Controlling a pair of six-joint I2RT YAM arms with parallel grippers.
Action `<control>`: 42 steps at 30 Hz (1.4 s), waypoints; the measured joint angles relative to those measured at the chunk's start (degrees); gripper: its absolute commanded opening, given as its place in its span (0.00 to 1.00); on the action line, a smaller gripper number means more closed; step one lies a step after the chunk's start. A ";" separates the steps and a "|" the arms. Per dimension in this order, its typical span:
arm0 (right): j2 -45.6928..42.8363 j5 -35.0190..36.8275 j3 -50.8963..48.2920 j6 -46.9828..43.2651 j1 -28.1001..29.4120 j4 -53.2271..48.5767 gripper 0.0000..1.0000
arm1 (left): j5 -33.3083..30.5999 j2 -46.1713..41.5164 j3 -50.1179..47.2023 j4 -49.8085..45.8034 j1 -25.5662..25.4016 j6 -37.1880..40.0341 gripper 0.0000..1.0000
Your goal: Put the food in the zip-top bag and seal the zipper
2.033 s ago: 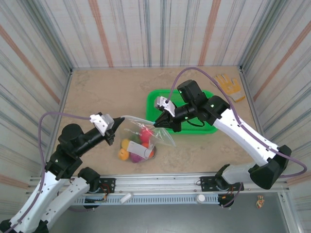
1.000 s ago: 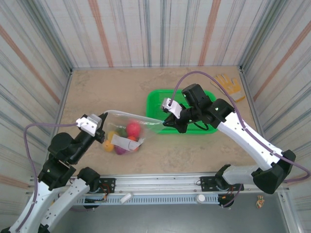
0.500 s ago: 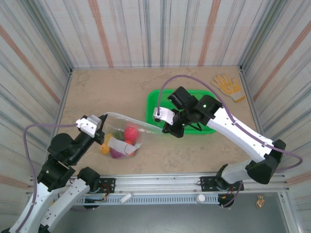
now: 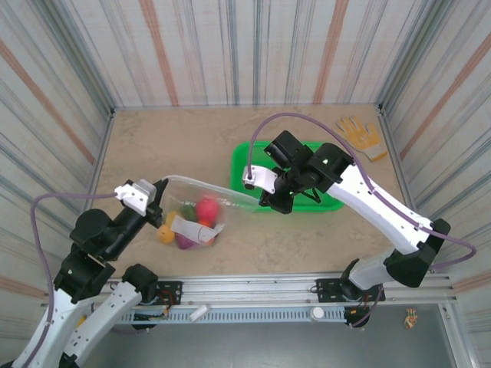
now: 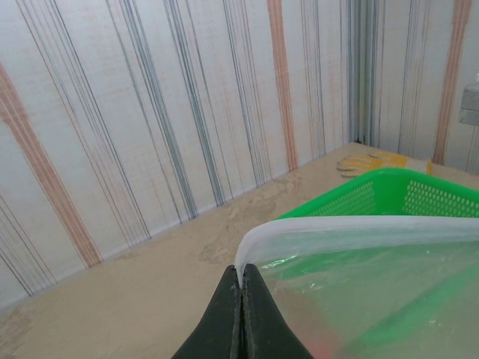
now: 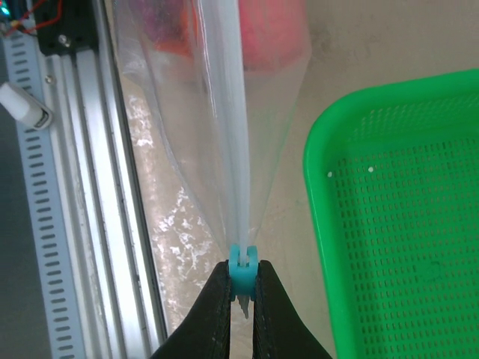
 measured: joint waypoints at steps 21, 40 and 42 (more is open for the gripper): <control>1.55 4.92 2.08 9.75 -4.50 8.68 0.58 | -15.63 29.64 5.66 -2.97 12.44 -25.18 0.00; -15.21 21.03 -35.95 41.75 -38.38 37.90 0.76 | -17.05 93.74 40.06 -5.31 27.23 -45.88 0.72; -14.14 23.04 -36.02 44.00 -40.76 39.41 0.83 | -15.82 93.29 37.77 -3.87 27.76 -44.39 0.84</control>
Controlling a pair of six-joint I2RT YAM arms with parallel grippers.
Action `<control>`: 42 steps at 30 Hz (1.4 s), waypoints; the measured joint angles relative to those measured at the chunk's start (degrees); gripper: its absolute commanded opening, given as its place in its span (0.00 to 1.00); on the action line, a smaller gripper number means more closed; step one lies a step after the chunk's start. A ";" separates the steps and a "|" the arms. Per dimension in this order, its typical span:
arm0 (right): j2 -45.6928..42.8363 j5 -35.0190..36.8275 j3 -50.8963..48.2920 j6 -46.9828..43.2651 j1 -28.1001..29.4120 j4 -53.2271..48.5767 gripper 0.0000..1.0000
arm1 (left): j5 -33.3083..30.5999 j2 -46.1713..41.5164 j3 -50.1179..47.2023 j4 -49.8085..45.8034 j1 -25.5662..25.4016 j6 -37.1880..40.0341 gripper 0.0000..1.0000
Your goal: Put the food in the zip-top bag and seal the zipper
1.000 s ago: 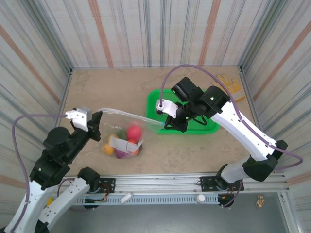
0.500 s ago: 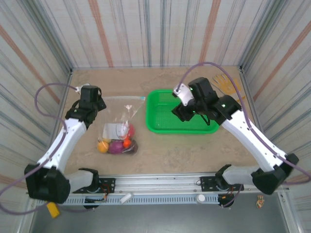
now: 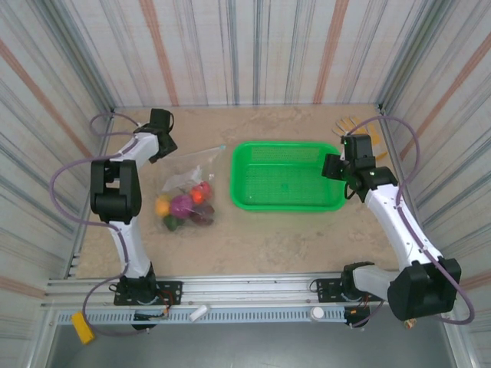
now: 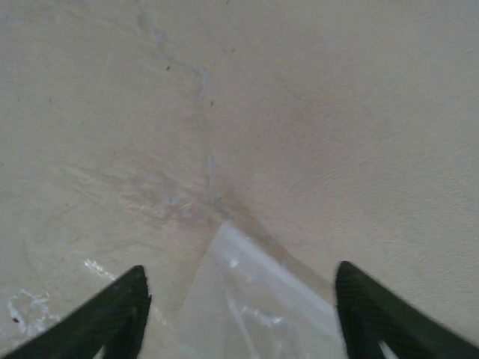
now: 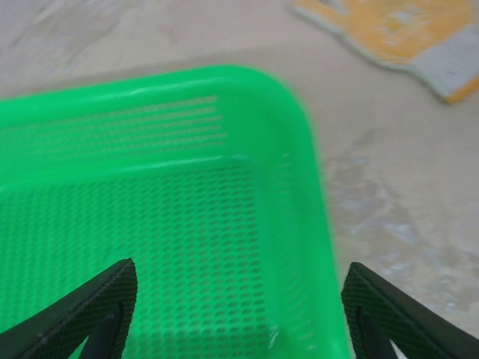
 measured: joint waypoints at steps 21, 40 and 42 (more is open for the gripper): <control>11.10 1.60 -15.82 -16.79 -13.77 24.63 1.00 | 5.81 -44.30 -33.83 25.94 -1.05 24.48 0.98; 15.67 -24.83 -25.46 -18.01 -13.75 52.61 0.99 | 21.00 -37.92 -61.57 55.56 10.80 32.79 0.99; 16.28 -24.65 -25.97 -17.11 -13.97 55.19 0.99 | 22.47 -36.76 -61.79 58.88 11.23 32.37 0.99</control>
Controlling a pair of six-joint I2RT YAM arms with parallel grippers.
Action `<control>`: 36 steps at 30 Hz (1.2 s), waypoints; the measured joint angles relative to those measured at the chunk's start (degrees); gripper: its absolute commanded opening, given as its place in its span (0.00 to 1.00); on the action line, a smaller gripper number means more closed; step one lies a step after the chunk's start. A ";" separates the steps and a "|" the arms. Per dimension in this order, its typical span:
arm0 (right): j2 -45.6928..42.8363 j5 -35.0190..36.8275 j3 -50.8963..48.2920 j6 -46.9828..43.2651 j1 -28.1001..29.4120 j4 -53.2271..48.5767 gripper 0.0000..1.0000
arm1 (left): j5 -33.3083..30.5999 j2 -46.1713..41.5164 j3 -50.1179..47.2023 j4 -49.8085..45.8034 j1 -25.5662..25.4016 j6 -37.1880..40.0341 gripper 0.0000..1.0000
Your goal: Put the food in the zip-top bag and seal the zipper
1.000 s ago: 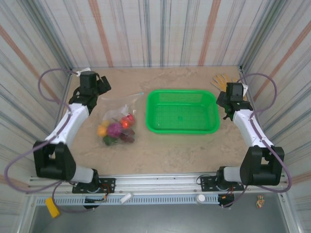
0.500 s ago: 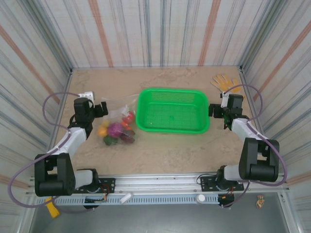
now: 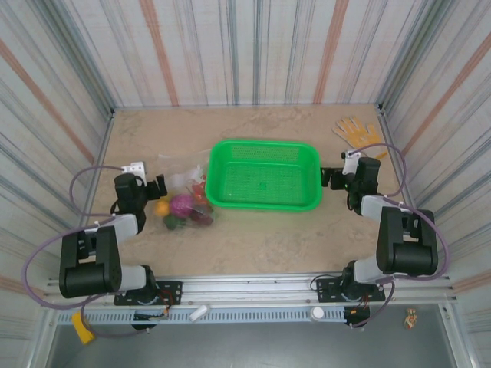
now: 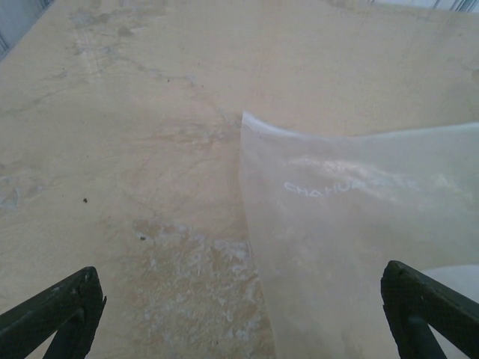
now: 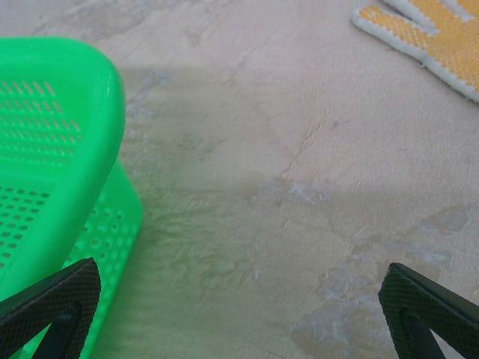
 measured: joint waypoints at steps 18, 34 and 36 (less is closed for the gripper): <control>5.31 11.04 -8.68 2.95 2.32 20.59 0.99 | -10.10 10.27 0.79 13.00 -10.16 3.96 0.99; 5.31 13.55 -8.57 3.13 2.97 21.44 0.99 | -10.84 10.27 0.79 12.72 -10.19 3.98 0.99; 5.31 13.55 -8.57 3.13 2.95 21.44 0.99 | -11.10 10.27 0.79 12.74 -10.32 4.09 0.99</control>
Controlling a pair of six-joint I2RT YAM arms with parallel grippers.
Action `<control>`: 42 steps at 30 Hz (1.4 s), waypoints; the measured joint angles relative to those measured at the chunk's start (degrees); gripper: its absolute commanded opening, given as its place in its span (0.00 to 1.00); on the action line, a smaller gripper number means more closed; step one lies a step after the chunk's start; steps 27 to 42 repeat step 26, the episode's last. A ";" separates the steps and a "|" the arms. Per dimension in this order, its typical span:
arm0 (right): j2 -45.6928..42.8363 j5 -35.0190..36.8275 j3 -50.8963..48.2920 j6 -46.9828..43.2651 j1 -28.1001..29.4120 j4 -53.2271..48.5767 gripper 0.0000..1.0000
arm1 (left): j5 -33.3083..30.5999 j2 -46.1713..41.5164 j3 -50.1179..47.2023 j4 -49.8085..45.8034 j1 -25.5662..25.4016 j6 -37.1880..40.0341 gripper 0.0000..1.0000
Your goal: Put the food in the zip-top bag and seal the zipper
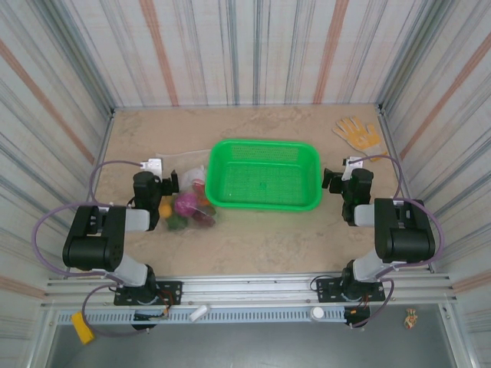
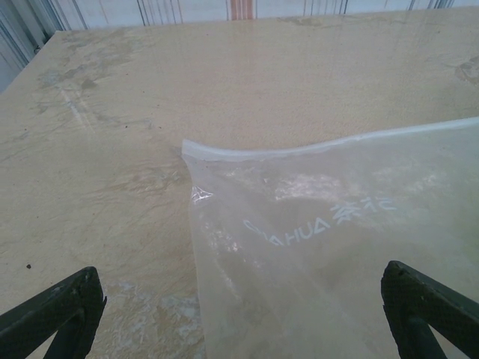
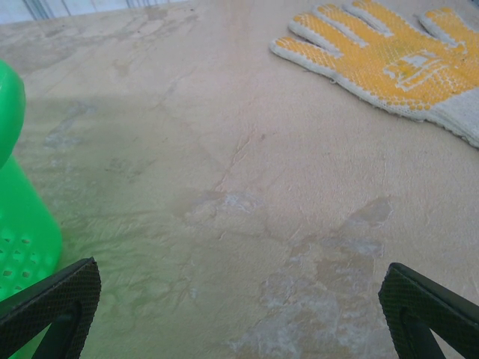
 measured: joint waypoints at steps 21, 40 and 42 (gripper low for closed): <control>0.00 -0.02 0.00 0.00 -0.09 0.02 0.99 | -1.07 0.00 0.00 0.00 -0.28 0.11 0.99; 0.00 -0.02 0.00 0.00 -0.09 0.00 0.99 | -0.28 0.00 0.00 -0.04 0.50 0.09 0.99; 0.00 -0.02 0.00 0.00 -0.09 0.00 0.99 | -0.28 0.00 0.00 -0.04 0.50 0.09 0.99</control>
